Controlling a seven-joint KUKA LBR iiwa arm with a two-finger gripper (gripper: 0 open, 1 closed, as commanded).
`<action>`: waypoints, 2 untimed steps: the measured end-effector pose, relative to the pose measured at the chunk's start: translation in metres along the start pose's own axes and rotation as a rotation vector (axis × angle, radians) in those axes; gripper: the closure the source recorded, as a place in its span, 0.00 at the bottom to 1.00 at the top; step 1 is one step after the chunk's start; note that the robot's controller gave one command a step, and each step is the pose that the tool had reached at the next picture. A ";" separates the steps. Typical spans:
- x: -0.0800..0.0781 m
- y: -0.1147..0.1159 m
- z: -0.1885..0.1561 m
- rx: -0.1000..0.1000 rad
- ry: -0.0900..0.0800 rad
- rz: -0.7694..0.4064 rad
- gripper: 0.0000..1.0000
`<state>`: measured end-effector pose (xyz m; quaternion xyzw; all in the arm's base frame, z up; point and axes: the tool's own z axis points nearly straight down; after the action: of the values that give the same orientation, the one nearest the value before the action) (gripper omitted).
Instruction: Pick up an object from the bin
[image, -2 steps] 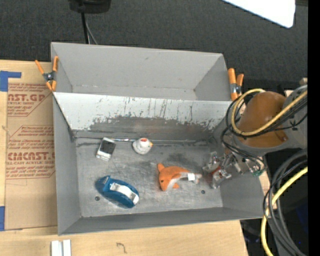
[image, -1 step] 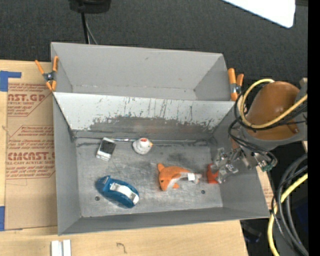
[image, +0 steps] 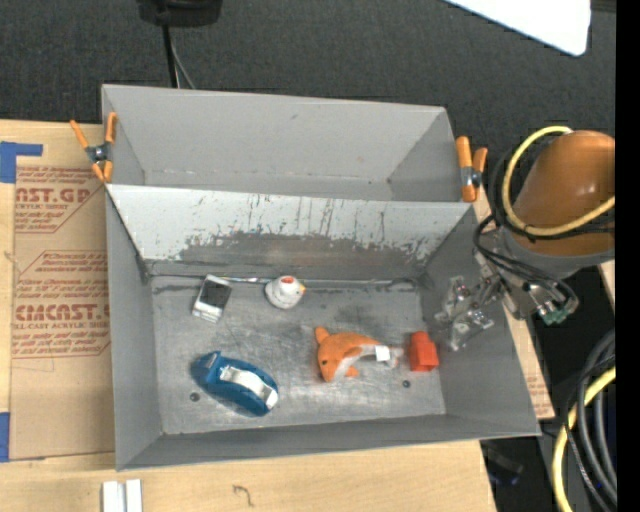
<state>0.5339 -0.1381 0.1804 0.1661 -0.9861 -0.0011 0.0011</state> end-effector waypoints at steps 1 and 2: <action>0.011 0.013 0.101 0.003 -0.006 -0.020 0.00; 0.012 0.015 0.107 0.002 -0.003 -0.022 1.00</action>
Offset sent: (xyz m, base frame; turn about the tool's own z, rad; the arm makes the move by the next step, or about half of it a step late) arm 0.0000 0.0000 0.0000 0.0000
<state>0.5171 -0.1279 0.0738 0.1768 -0.9842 -0.0005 -0.0004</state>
